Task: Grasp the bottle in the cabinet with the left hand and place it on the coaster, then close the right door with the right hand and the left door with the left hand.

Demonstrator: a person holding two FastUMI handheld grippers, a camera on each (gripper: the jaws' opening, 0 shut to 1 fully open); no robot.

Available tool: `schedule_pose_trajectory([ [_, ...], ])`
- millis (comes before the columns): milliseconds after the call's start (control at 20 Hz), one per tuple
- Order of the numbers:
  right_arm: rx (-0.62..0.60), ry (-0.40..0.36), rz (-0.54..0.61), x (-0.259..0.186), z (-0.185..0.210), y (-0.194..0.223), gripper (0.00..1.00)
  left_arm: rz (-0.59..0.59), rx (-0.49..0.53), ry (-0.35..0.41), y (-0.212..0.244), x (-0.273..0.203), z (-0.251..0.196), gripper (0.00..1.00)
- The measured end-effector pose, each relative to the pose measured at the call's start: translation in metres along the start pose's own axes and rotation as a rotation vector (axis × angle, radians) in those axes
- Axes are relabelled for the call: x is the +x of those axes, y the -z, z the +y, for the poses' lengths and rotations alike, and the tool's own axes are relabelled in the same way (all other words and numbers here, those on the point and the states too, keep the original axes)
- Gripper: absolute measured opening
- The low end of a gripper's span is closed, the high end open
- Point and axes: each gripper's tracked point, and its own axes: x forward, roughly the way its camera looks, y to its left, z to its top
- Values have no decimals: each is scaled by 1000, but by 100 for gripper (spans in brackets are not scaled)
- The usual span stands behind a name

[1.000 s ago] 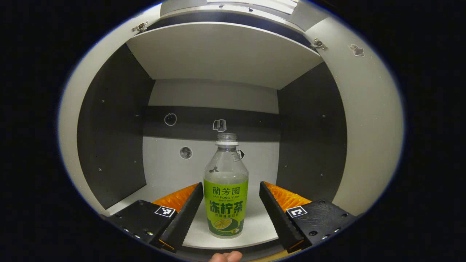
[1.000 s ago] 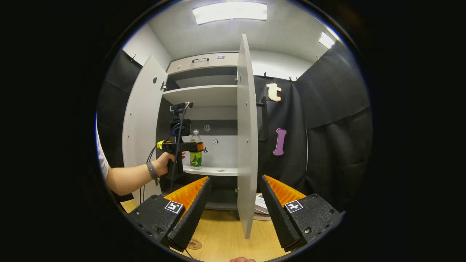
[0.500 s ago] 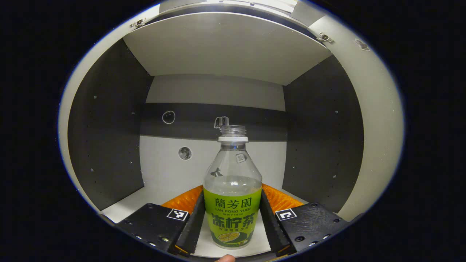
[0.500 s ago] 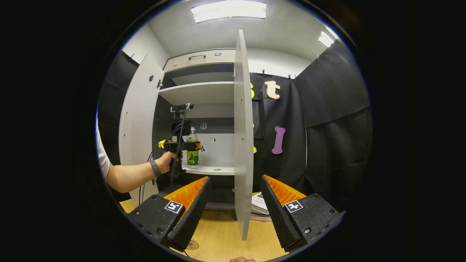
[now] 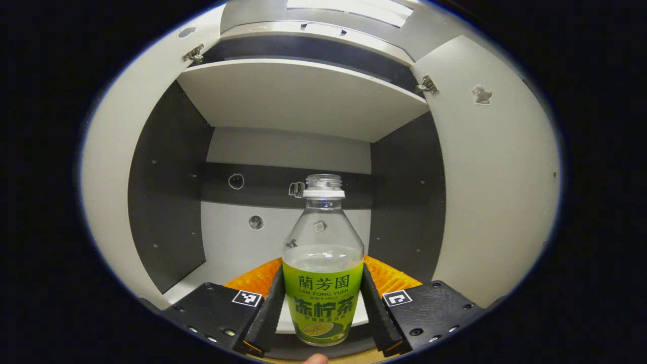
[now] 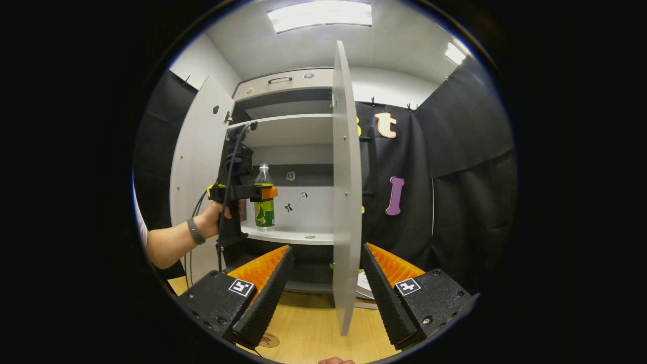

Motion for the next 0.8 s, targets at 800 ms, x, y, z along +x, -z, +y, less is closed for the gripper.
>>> schedule_pose_trajectory([
  [800, 15, -74, -9, -18, 23, -18, 84, 93, -59, -98, 186, -173, -17, 72],
])
